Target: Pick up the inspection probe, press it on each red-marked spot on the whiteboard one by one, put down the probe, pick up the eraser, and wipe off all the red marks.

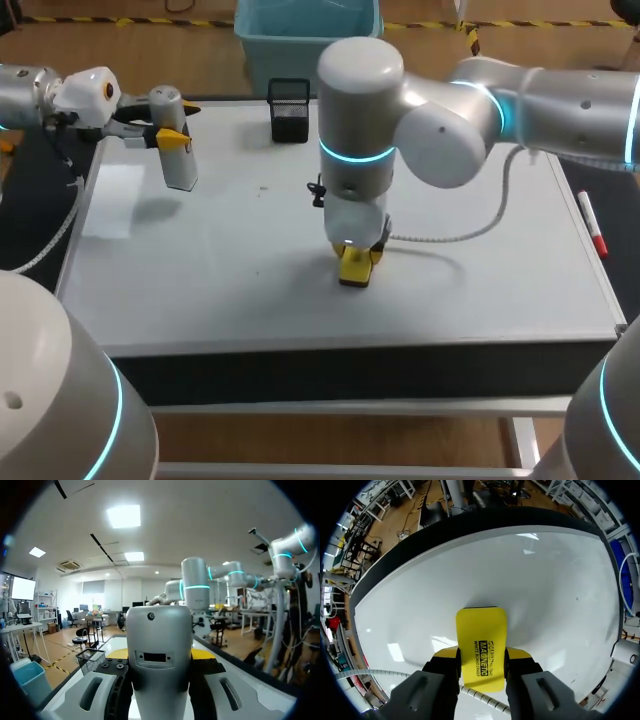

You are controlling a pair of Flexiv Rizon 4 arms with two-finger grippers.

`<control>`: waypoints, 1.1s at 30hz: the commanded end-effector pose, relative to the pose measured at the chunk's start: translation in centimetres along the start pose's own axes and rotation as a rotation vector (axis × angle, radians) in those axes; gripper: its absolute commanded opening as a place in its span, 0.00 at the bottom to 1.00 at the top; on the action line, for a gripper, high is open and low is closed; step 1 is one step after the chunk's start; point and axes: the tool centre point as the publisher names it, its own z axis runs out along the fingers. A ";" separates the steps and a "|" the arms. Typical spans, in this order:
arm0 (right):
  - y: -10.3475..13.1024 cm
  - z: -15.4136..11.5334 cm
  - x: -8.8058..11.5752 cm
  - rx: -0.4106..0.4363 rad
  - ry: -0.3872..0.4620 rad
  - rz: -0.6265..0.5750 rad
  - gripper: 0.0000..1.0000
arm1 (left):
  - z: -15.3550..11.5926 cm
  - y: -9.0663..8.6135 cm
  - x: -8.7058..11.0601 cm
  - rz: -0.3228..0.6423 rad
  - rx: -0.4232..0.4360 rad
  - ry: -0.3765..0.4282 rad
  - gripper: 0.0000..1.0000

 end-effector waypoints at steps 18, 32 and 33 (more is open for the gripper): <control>-1.1 0.1 4.0 0.008 0.014 0.066 0.00 | -0.1 -0.1 -0.1 -0.001 0.000 0.004 0.00; -2.1 -0.2 7.1 0.025 0.035 0.127 0.00 | -0.1 -0.1 -0.1 -0.001 0.000 0.004 0.00; -2.2 -0.4 7.3 0.026 0.035 0.128 0.00 | -0.1 -0.1 -0.1 -0.001 0.000 0.004 0.00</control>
